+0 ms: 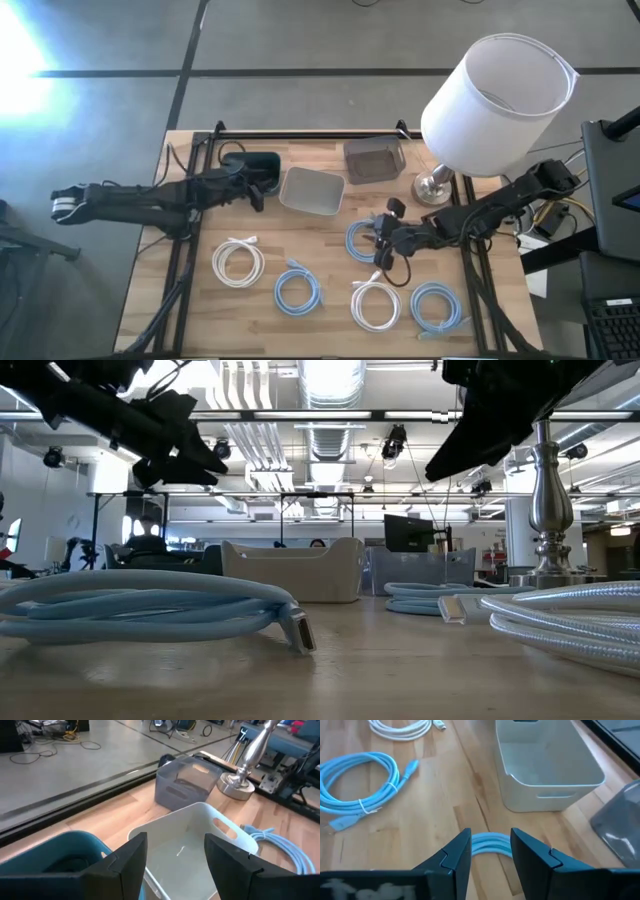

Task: Pick & Place USB Port
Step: Put the top blue charger cable into the white bin

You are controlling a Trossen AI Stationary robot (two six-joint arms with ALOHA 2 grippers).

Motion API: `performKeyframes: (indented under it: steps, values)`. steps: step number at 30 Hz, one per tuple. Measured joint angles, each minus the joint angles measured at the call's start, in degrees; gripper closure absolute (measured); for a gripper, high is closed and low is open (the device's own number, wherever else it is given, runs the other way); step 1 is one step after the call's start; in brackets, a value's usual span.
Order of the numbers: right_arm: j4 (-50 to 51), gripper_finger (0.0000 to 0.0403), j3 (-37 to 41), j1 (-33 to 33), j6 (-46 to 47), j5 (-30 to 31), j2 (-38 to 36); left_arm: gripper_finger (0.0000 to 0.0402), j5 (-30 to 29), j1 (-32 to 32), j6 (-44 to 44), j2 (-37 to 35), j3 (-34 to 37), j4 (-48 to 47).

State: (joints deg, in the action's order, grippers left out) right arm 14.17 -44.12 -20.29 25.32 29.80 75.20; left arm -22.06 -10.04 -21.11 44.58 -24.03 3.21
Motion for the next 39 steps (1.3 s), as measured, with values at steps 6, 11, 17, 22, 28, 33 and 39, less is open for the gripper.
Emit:
performKeyframes:
  steps: [6,11,17,22,28,33,39]
  values:
    - [-0.9,0.0271,0.0,0.3,1.5,-6.1,4.3,0.0199,0.0,0.0,-0.1,3.5,0.0,3.3]
    - [-2.5,0.0268,-0.5,1.1,0.3,-8.9,9.7,0.0200,0.4,0.0,-0.1,5.8,0.0,7.8]
    - [-2.1,0.0268,-1.8,4.1,4.8,-19.2,14.9,0.0200,0.6,0.0,-0.1,7.2,0.0,9.6]
    - [-2.0,0.0268,-3.5,4.9,5.5,-23.7,19.3,0.0200,0.6,0.0,0.3,7.2,0.0,9.7]
    - [-0.6,0.0268,-5.5,5.5,4.9,-24.8,23.4,0.0200,0.6,0.0,0.5,7.2,0.0,9.7]
    - [1.4,0.0269,-7.2,6.3,4.5,-24.4,25.6,0.0200,0.6,0.0,0.5,7.3,0.0,9.8]
    - [3.9,0.0296,-10.0,6.3,4.3,-25.3,27.2,0.0200,0.6,0.0,0.5,7.3,0.0,9.7]
